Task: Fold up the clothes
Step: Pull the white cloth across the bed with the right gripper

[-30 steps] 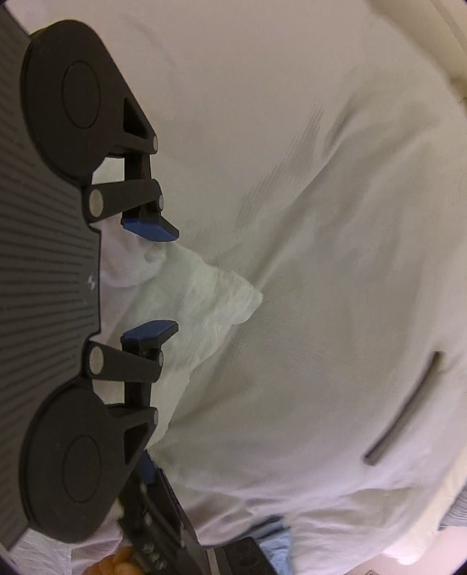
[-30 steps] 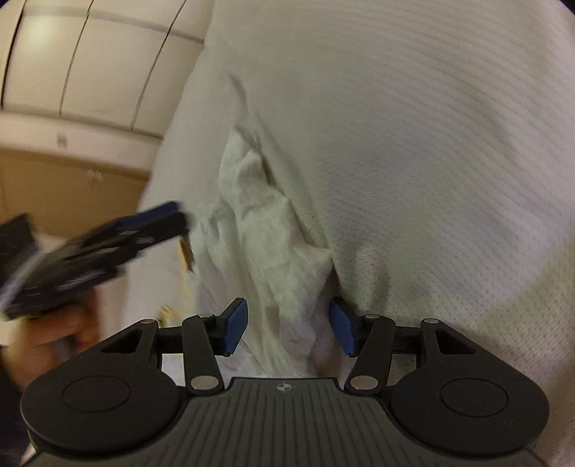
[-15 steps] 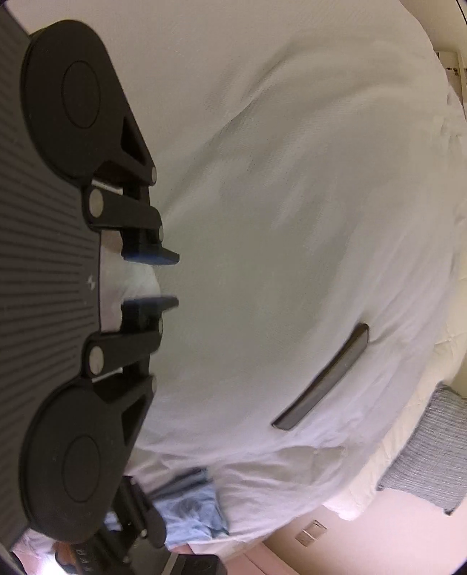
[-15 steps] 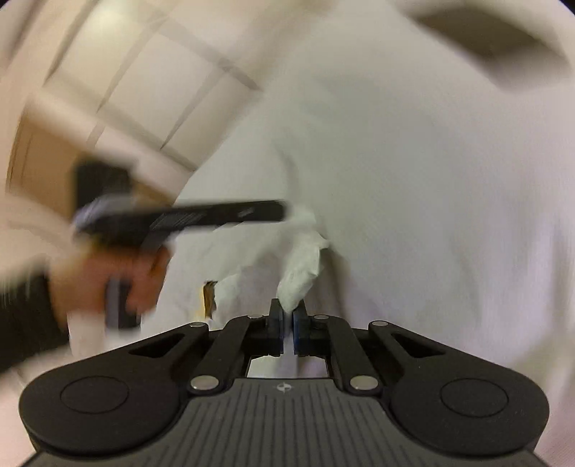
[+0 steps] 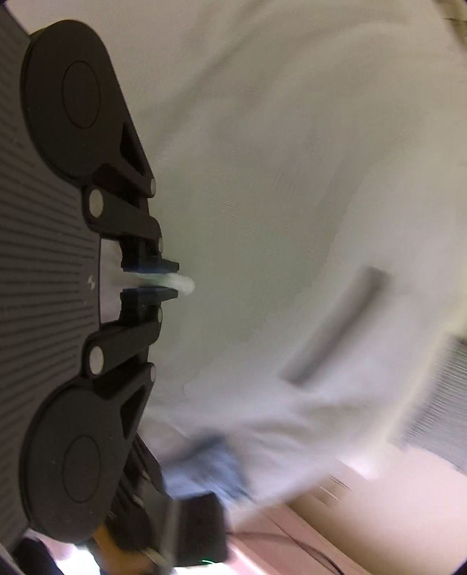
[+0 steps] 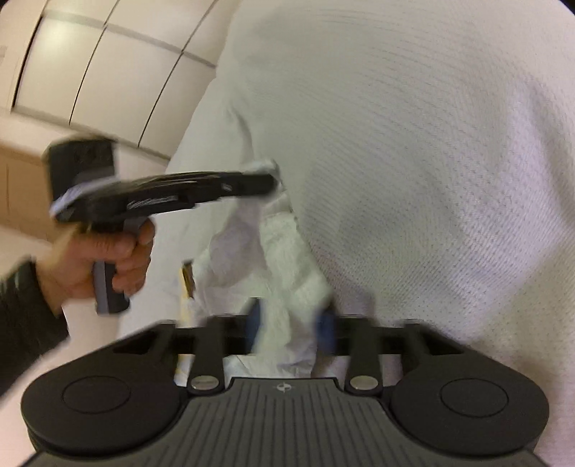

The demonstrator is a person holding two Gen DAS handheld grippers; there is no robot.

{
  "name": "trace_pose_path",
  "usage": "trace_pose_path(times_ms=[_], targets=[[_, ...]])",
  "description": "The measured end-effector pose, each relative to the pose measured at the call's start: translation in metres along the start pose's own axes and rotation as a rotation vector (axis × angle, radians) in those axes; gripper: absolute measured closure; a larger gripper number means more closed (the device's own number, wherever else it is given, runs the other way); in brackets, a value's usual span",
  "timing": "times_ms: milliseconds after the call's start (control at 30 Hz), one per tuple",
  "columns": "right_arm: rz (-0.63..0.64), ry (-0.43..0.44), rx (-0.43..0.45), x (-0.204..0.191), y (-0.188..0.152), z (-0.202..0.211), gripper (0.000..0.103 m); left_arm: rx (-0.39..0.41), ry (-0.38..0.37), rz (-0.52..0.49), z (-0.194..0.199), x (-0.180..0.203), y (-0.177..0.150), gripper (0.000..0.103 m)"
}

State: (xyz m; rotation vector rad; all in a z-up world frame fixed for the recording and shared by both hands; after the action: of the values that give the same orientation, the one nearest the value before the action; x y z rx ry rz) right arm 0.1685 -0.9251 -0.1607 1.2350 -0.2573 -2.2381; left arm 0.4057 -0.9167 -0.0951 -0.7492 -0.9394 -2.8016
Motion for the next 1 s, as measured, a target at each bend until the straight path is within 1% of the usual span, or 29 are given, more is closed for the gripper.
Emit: trace_pose_path(times_ms=[33,100,133,167,200,233,267,333,367,400,433,567,633,700,733,1000], targets=[[0.04,-0.019,0.026,-0.006,0.003,0.003,0.094,0.057,-0.03,0.006,0.009,0.002,0.004,0.099],[0.262,-0.096,0.089,-0.032,0.005,0.019,0.094,0.101,-0.008,0.033,0.017,-0.005,0.007,0.097],[0.315,-0.111,0.108,-0.04,0.004,0.026,0.094,0.1,0.016,0.051,0.019,-0.011,0.007,0.097],[0.332,-0.122,0.109,-0.044,0.0,0.028,0.093,0.095,0.038,0.065,0.019,-0.016,0.005,0.093],[0.328,-0.138,0.099,-0.043,-0.003,0.028,0.093,0.082,0.065,0.076,0.019,-0.021,0.004,0.088],[0.321,-0.155,0.091,-0.041,-0.007,0.028,0.09,0.068,0.09,0.084,0.019,-0.024,0.002,0.086],[0.299,-0.171,0.084,-0.036,-0.01,0.029,0.087,0.048,0.101,0.075,0.019,-0.025,-0.001,0.076],[0.231,-0.189,0.068,-0.024,-0.016,0.029,0.084,0.011,0.114,0.057,0.016,-0.023,-0.007,0.075],[0.209,-0.201,0.065,-0.021,-0.017,0.027,0.079,-0.006,0.116,0.048,0.013,-0.021,-0.01,0.075],[0.2,-0.213,0.064,-0.02,-0.016,0.025,0.067,-0.022,0.111,0.044,0.012,-0.018,-0.014,0.075],[0.188,-0.216,0.064,-0.017,-0.016,0.026,0.059,-0.037,0.108,0.039,0.011,-0.015,-0.02,0.075],[0.131,-0.128,0.036,0.002,-0.015,0.026,0.054,-0.094,0.095,0.018,0.008,-0.004,-0.043,0.075],[0.15,-0.096,0.016,0.002,-0.014,0.015,0.052,-0.123,0.089,0.008,0.006,0.002,-0.054,0.075],[0.212,-0.065,-0.017,-0.001,-0.012,0.007,0.051,-0.152,0.085,-0.003,0.005,0.007,-0.065,0.075],[0.254,-0.051,-0.048,-0.005,-0.013,0.008,0.052,-0.163,0.101,-0.011,0.003,0.008,-0.07,0.075],[0.59,0.069,-0.292,-0.037,-0.019,0.017,0.053,-0.113,0.301,0.053,-0.009,-0.011,-0.077,0.075]])
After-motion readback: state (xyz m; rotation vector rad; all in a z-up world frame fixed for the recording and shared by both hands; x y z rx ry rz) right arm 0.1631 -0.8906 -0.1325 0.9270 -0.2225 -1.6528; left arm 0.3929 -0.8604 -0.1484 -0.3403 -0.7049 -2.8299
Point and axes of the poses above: each gripper's, at about its wrist camera, not at the fingertips, and z roughly against the way its jaws point, x to its right, y to its top, the point moved 4 cm from there along -z, roughly the way its jaws point, and after that the axes turned 11 degrees about z, right-handed, at the moved point
